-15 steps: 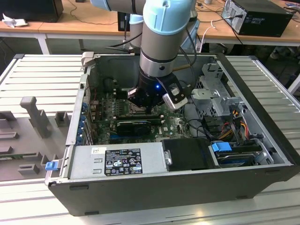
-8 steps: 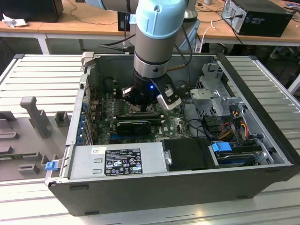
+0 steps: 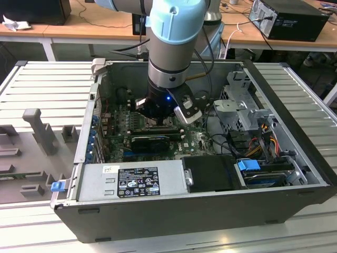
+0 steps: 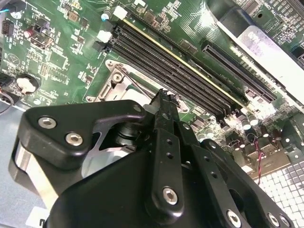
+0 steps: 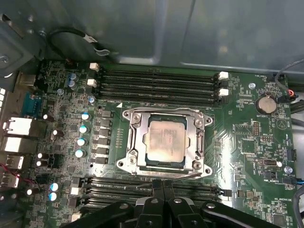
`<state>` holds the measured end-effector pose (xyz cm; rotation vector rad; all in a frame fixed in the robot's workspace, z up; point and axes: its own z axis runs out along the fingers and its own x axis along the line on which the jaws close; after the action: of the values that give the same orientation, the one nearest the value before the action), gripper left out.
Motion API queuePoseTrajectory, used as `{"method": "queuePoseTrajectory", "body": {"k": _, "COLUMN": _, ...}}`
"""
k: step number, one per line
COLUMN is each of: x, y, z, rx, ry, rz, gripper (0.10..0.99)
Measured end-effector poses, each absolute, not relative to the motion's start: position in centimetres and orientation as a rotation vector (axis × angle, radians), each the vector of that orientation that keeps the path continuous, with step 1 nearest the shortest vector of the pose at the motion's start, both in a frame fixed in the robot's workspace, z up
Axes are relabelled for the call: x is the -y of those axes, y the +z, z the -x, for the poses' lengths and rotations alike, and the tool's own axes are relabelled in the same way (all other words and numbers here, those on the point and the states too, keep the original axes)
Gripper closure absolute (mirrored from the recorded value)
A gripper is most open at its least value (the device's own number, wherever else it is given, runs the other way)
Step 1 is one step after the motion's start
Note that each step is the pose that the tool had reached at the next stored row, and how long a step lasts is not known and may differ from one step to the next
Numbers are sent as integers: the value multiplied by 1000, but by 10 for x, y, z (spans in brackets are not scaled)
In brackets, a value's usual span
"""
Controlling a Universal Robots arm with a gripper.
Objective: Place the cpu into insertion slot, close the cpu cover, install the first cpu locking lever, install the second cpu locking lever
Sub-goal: 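Install the second cpu locking lever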
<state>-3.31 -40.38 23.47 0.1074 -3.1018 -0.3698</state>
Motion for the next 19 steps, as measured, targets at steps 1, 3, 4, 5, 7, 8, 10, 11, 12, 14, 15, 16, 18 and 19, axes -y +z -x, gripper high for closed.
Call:
{"method": "queuePoseTrajectory", "body": {"k": 1, "x": 404, "y": 235, "z": 33, "rx": 3102, "ry": -370, "rz": -107, "gripper": 980}}
{"method": "queuePoseTrajectory", "body": {"k": 3, "x": 404, "y": 234, "z": 33, "rx": 3102, "ry": -370, "rz": -107, "gripper": 980}}
{"method": "queuePoseTrajectory", "body": {"k": 4, "x": 404, "y": 234, "z": 33, "rx": 3102, "ry": -370, "rz": -107, "gripper": 980}}
{"method": "queuePoseTrajectory", "body": {"k": 5, "x": 404, "y": 234, "z": 33, "rx": 3102, "ry": -370, "rz": -107, "gripper": 980}}
{"method": "queuePoseTrajectory", "body": {"k": 7, "x": 404, "y": 233, "z": 33, "rx": 3102, "ry": -370, "rz": -107, "gripper": 980}}
{"method": "queuePoseTrajectory", "body": {"k": 8, "x": 404, "y": 233, "z": 33, "rx": 3102, "ry": -370, "rz": -107, "gripper": 980}}
{"method": "queuePoseTrajectory", "body": {"k": 10, "x": 404, "y": 233, "z": 33, "rx": 3102, "ry": -370, "rz": -107, "gripper": 980}}
{"method": "queuePoseTrajectory", "body": {"k": 11, "x": 404, "y": 232, "z": 33, "rx": 3102, "ry": -370, "rz": -107, "gripper": 980}}
{"method": "queuePoseTrajectory", "body": {"k": 12, "x": 404, "y": 232, "z": 33, "rx": 3102, "ry": -370, "rz": -107, "gripper": 980}}
{"method": "queuePoseTrajectory", "body": {"k": 14, "x": 404, "y": 232, "z": 33, "rx": 3102, "ry": -370, "rz": -107, "gripper": 980}}
{"method": "queuePoseTrajectory", "body": {"k": 15, "x": 404, "y": 231, "z": 34, "rx": 3102, "ry": -370, "rz": -107, "gripper": 980}}
{"method": "queuePoseTrajectory", "body": {"k": 16, "x": 404, "y": 231, "z": 35, "rx": 3102, "ry": -373, "rz": -108, "gripper": 980}}
{"method": "queuePoseTrajectory", "body": {"k": 18, "x": 404, "y": 230, "z": 39, "rx": 3101, "ry": -374, "rz": -108, "gripper": 980}}
{"method": "queuePoseTrajectory", "body": {"k": 19, "x": 404, "y": 230, "z": 44, "rx": 3101, "ry": -376, "rz": -107, "gripper": 980}}
